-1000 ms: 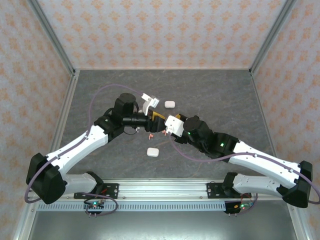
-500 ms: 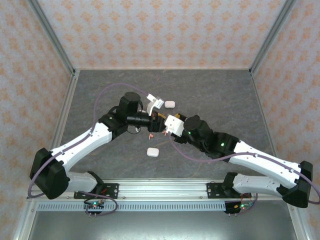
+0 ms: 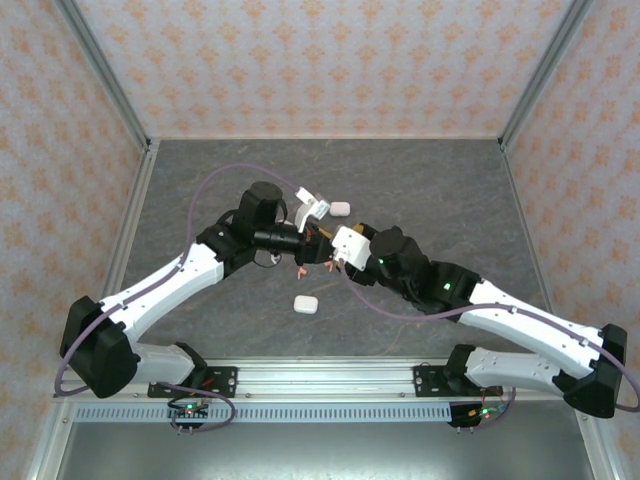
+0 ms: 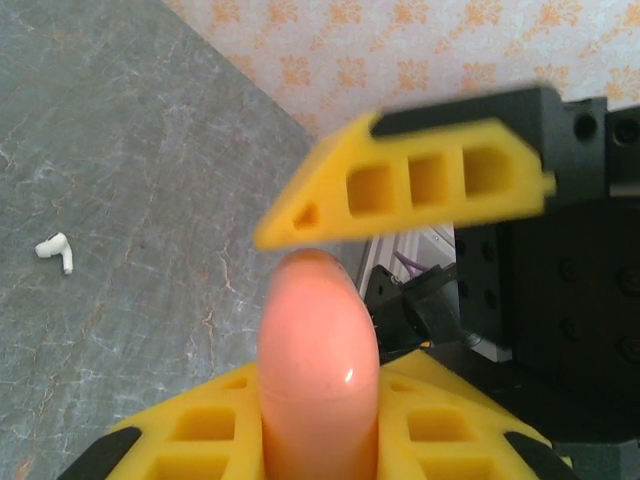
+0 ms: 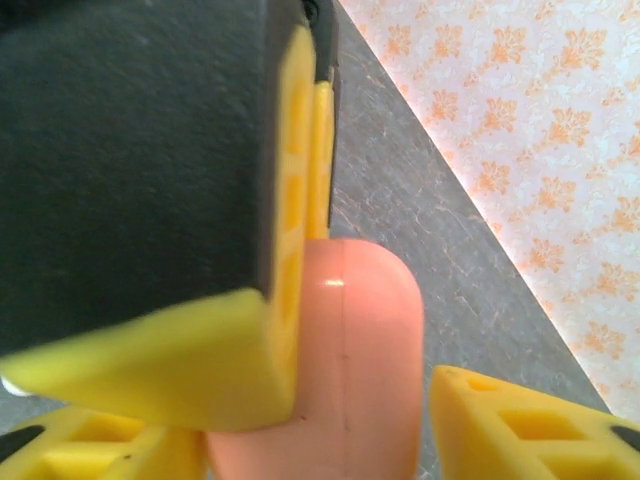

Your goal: Insert wireless bluetooth earbuds into charging case

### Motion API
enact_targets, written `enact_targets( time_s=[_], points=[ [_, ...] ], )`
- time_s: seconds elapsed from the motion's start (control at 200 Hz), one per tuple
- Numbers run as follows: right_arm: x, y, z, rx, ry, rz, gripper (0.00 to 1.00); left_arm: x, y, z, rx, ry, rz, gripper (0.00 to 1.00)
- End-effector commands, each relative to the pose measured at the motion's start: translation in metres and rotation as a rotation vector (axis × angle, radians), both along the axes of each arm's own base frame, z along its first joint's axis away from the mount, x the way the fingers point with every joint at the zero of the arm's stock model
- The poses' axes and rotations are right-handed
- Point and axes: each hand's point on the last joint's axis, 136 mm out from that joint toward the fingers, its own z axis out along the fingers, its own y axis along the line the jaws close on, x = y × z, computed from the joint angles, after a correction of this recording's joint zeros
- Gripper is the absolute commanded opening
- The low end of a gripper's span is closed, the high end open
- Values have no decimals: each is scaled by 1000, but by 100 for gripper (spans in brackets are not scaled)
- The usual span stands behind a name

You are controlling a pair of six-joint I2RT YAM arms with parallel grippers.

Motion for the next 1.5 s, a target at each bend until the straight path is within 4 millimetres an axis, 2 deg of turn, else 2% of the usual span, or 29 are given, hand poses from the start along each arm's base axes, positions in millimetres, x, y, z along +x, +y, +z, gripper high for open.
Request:
enact_targets(
  time_s=[0.0, 0.2, 0.28, 0.475, 0.581, 0.761, 1.001, 1.246, 1.496],
  points=[
    [-8, -11, 24, 110, 44, -10, 67, -2, 2, 19, -18, -88, -1, 16],
    [-28, -26, 28, 281, 183, 35, 89, 9, 7, 34, -63, -252, 69, 9],
    [-31, -30, 32, 364, 232, 44, 93, 9, 7, 42, -96, -319, 68, 9],
    [-23, -29, 54, 622, 333, 70, 93, -1, 8, 52, -128, -471, 42, 6],
    [-16, -26, 61, 687, 335, 78, 93, -5, 10, 54, -137, -517, 35, 2],
    [-2, -20, 61, 698, 346, 63, 91, -9, 11, 56, -135, -538, 21, 1],
    [16, -23, 65, 703, 342, 0, 84, -12, 11, 50, -115, -539, 4, 1],
    [23, -29, 73, 710, 333, -15, 83, -13, 10, 44, -93, -546, -8, 0],
    [30, -32, 72, 688, 341, -48, 82, -13, 9, 42, -90, -541, -18, 0]
  ],
)
